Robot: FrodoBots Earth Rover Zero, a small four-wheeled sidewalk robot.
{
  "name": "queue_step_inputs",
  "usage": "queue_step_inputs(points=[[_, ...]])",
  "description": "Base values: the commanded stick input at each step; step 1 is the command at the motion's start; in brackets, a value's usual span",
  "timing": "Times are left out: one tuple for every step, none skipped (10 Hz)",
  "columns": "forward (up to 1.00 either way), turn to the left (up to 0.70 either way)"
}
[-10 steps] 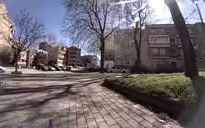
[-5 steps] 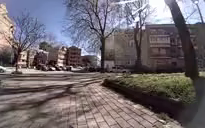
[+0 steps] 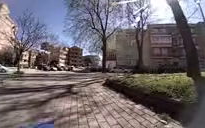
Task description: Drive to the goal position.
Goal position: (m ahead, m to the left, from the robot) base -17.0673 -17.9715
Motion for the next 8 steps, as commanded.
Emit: queue_step_inputs(points=[[0.0,0.7],[0.0,0.7],[0.0,0.7],[0.0,0.7],[0.0,0.7],[0.0,0.7],[0.0,0.7],[0.0,0.7]])
